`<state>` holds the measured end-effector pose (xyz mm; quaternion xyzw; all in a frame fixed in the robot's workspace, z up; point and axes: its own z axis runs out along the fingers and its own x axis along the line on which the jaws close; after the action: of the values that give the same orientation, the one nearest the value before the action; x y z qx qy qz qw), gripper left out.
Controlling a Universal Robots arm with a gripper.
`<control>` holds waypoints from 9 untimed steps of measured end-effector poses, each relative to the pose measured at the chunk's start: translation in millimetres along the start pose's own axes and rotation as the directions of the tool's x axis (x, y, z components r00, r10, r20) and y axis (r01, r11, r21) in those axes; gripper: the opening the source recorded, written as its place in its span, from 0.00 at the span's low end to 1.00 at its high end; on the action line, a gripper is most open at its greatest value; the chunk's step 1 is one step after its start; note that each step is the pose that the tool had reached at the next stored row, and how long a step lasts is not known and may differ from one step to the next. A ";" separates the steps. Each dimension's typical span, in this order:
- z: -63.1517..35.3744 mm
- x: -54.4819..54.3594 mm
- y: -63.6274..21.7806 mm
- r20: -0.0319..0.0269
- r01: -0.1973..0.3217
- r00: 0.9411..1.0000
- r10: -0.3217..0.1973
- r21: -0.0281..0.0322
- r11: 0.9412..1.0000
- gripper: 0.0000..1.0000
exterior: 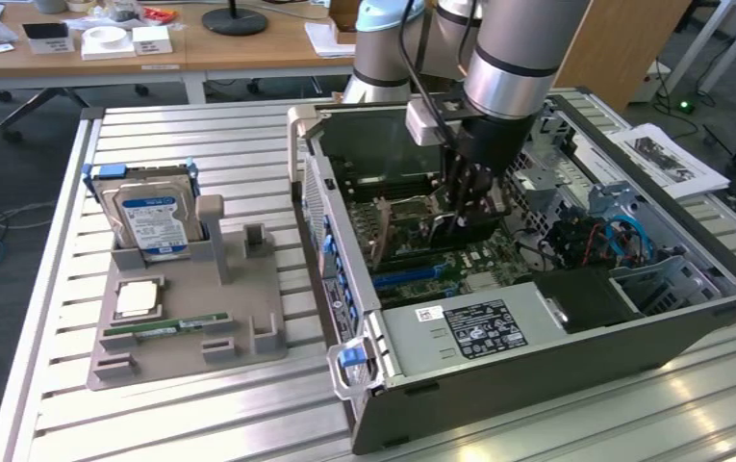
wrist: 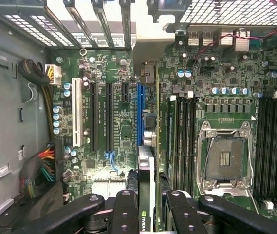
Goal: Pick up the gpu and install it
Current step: 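Insert the gpu into the slot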
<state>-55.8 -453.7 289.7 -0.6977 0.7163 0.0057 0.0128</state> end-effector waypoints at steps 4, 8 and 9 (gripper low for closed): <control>3.3 0.1 0.0 0.000 0.000 1.000 0.000 0.000 1.000 0.27; 5.0 0.1 0.1 0.000 0.000 1.000 0.000 0.000 1.000 0.27; 5.0 0.2 0.1 0.000 0.000 1.000 0.000 0.000 1.000 0.27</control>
<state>-55.9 -453.7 284.7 -0.6977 0.7163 0.0057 0.0127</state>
